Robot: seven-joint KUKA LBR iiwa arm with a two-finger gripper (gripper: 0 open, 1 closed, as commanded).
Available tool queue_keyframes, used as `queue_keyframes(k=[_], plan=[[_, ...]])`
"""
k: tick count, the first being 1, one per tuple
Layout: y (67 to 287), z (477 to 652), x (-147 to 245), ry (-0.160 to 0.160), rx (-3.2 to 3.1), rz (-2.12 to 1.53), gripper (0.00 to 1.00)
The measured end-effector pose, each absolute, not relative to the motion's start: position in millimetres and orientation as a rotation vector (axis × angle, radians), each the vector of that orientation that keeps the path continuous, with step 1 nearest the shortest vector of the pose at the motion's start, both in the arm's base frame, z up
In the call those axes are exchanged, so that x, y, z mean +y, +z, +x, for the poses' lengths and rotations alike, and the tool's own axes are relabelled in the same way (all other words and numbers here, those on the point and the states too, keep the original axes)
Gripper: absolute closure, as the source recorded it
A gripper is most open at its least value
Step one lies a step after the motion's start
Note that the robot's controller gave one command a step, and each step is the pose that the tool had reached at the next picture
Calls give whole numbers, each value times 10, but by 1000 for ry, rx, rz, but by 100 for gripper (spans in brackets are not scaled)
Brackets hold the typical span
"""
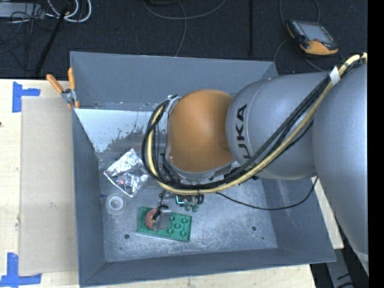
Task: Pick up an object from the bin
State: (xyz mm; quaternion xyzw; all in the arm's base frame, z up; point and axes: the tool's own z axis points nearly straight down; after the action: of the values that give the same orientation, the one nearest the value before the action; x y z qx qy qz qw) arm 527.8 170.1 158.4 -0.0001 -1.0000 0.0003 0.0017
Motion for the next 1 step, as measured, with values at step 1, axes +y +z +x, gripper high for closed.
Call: queue_keyframes(k=[1], plan=[[646, 5049, 1254, 6, -3131, -56, 0]])
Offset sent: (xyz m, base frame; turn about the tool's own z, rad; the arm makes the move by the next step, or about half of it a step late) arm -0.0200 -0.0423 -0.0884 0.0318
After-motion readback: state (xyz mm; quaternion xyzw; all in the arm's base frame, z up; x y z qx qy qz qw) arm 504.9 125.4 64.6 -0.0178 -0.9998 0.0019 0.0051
